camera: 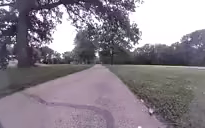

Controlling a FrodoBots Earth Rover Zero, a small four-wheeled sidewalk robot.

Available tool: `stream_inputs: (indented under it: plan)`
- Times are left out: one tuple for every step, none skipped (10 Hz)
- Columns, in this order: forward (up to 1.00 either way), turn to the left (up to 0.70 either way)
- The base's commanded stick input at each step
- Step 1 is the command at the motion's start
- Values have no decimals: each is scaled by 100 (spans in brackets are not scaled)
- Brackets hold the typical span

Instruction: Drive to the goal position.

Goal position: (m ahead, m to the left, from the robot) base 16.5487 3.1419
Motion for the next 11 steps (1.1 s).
stream_inputs:
  plan:
    - [70,0]
    - [70,0]
    - [70,0]
    - [70,0]
    - [70,0]
    - [70,0]
    - [70,0]
    - [70,0]
    - [70,0]
    - [70,0]
    - [70,0]
